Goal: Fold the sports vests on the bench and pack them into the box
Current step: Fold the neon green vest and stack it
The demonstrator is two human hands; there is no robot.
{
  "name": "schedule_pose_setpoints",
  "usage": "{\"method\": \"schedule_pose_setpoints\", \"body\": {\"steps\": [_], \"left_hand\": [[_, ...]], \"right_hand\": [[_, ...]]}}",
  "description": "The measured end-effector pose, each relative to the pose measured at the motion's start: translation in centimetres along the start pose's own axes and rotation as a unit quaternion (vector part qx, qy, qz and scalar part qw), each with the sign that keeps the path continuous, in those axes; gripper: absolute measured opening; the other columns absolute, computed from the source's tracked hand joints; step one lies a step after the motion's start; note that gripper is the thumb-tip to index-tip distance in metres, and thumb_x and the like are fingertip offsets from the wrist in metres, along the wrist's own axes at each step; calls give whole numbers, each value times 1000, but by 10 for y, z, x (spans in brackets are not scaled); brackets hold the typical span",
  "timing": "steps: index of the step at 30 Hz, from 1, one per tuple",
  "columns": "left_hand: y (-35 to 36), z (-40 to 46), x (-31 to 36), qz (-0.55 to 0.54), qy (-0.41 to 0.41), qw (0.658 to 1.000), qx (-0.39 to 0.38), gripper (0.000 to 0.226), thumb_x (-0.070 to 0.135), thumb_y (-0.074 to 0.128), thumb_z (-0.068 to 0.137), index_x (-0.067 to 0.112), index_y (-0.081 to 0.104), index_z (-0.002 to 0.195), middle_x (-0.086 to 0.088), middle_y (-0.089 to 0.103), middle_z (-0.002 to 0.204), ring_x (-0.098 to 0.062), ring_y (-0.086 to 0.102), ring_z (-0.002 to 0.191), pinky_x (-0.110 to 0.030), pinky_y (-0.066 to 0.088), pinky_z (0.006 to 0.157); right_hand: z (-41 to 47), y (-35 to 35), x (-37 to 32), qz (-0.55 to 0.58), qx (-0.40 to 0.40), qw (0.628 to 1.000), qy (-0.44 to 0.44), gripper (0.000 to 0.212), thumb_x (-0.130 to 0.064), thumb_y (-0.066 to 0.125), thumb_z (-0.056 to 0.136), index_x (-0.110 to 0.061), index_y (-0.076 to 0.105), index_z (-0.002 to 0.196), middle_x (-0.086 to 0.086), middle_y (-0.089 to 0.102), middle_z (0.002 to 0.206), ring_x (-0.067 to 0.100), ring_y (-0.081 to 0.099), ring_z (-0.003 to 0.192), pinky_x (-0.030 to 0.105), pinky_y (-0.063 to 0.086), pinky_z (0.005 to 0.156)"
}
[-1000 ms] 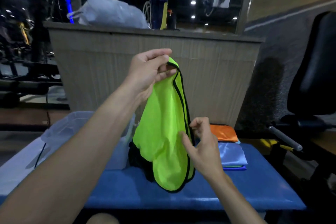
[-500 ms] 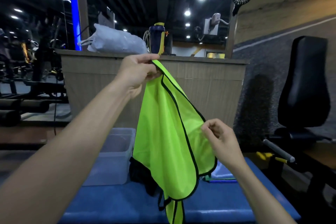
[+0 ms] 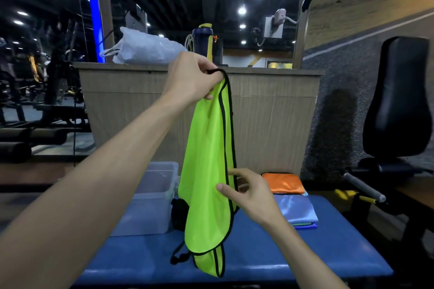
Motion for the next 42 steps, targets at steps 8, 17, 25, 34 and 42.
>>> {"method": "schedule_pose_setpoints", "body": {"steps": [8, 17, 25, 34, 42], "left_hand": [[-10, 5, -8, 45, -14, 999, 6, 10, 21, 76, 87, 12, 77, 82, -11, 75, 74, -20, 73, 57, -40, 64, 62], [-58, 18, -46, 199, 33, 964, -171, 8, 29, 73, 94, 27, 76, 87, 3, 74, 96, -14, 69, 93, -37, 55, 91], [-79, -2, -33, -101, 5, 940, -325, 29, 18, 51, 103, -9, 61, 96, -6, 64, 88, -10, 62, 83, -21, 54, 81], [-53, -12, -60, -88, -11, 971, -221, 16, 25, 66, 96, 11, 72, 93, 1, 70, 81, -7, 59, 73, -16, 47, 67], [-59, 12, -99, -103, -36, 994, -12, 19, 22, 64, 100, 21, 71, 82, 15, 67, 71, -6, 53, 70, -26, 43, 70]], "right_hand": [[5, 3, -1, 63, 22, 995, -74, 44, -43, 72, 91, -21, 50, 61, -10, 44, 59, 7, 40, 58, 31, 37, 55], [71, -126, 4, 182, 96, 978, -34, 17, -23, 72, 88, -13, 75, 75, -11, 67, 67, 1, 52, 63, 18, 41, 56], [115, -200, -59, 82, 38, 993, -71, 26, -36, 81, 71, -10, 77, 74, -2, 74, 66, 4, 61, 58, 15, 48, 54], [116, -198, -71, 38, -51, 997, -51, 30, -42, 73, 82, -12, 79, 80, 10, 76, 80, 16, 66, 67, 24, 54, 61], [90, -165, -20, 42, -162, 986, 7, 25, -18, 82, 72, 0, 78, 88, 18, 77, 90, 17, 67, 78, 26, 55, 74]]}}
Point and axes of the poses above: each hand's wrist, its own z-axis towards the middle knuckle, its own y-axis out of the palm, x = y × z, the point moved 5 cm from there along z, towards the middle knuckle
